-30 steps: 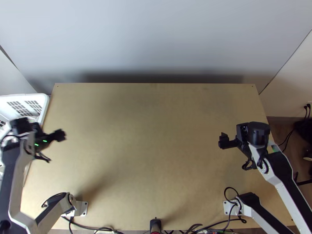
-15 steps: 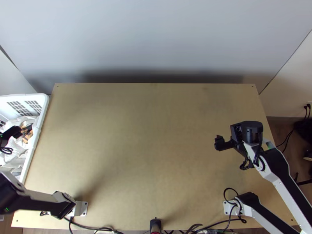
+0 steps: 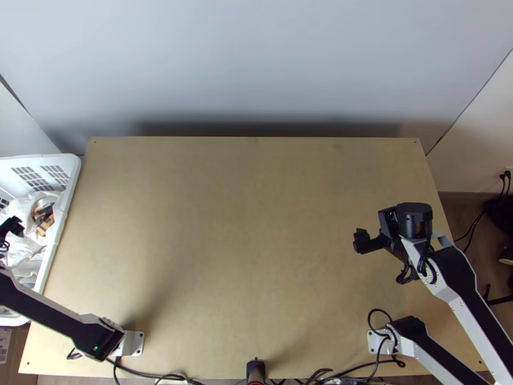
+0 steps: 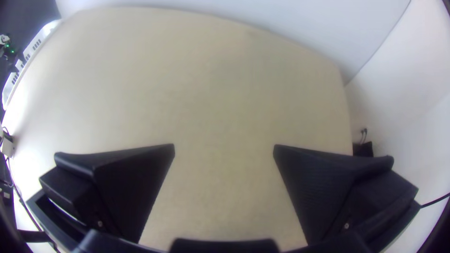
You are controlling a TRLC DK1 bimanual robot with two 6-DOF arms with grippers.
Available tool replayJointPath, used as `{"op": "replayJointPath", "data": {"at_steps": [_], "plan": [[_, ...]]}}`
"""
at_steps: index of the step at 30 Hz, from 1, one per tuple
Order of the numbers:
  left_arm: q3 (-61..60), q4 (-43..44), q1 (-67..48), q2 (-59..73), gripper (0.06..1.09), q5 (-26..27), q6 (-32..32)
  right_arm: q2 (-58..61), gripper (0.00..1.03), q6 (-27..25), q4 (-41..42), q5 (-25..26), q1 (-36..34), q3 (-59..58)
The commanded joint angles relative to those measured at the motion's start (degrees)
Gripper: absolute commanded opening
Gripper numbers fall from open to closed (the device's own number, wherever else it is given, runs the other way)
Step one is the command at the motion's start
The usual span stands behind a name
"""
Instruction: Fold the t-shirt
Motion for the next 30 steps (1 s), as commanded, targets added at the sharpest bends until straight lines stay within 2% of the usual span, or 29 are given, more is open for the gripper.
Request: {"op": "replayJointPath", "data": {"at_steps": [1,5,9,21,28,29,30], "plan": [[10.61,-0.53,3.43,11.79,1.04,-6.91,1.62,-0.73,0.98,-0.03,-1.15,-0.81,-1.20,-0.52],[10.70,-0.53,5.97,13.73,1.04,-12.45,5.75,-0.73,0.98,-0.03,-1.15,-0.90,-2.34,-0.69],[10.70,-0.10,9.14,14.69,1.04,-14.65,9.09,-0.73,0.98,0.49,-1.06,-0.99,-2.78,-1.04],[7.63,0.70,10.55,15.66,1.04,-14.56,15.16,-0.73,0.98,1.20,-1.59,-2.13,-3.92,-0.17],[4.90,2.01,9.49,15.84,1.03,-10.25,15.86,-2.22,0.98,0.84,-3.43,-2.22,-4.18,-0.08],[4.64,2.10,9.40,15.84,0.99,-10.25,15.68,-2.40,0.98,0.76,-3.61,-2.22,-4.18,-0.08],[4.29,2.28,9.49,15.75,0.86,-10.08,15.24,-2.40,0.98,0.76,-3.87,-2.30,-4.18,-0.08]]}}
